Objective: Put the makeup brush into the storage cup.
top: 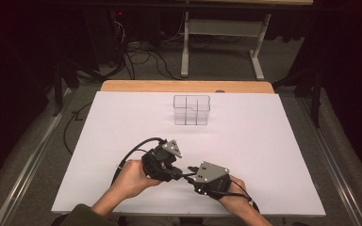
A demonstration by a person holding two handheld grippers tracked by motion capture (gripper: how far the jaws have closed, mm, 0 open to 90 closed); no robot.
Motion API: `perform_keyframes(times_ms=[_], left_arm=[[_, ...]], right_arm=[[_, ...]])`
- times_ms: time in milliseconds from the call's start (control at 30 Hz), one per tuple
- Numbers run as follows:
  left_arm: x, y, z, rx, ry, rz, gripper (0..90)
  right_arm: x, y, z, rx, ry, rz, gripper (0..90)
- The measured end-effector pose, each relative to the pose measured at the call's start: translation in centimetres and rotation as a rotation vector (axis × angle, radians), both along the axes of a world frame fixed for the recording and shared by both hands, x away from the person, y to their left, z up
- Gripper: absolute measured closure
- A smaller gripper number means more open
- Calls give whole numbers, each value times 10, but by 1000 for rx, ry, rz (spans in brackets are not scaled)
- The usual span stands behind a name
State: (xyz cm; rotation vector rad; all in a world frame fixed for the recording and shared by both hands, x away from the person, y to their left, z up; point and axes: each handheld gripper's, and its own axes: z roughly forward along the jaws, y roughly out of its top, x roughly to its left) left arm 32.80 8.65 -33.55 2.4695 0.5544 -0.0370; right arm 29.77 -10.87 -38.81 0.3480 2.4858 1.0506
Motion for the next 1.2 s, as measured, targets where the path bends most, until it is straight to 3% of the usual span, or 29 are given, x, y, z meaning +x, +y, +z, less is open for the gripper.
perform_keyframes(times_ms=[433,1200], left_arm=[[1,1,0,-1,1,-2,812],[1,2,-1,-3,8,7,796]], right_arm=[[-2,2,1,-44,-17,40,749],[-6,5,1,-75,-30,75,806]])
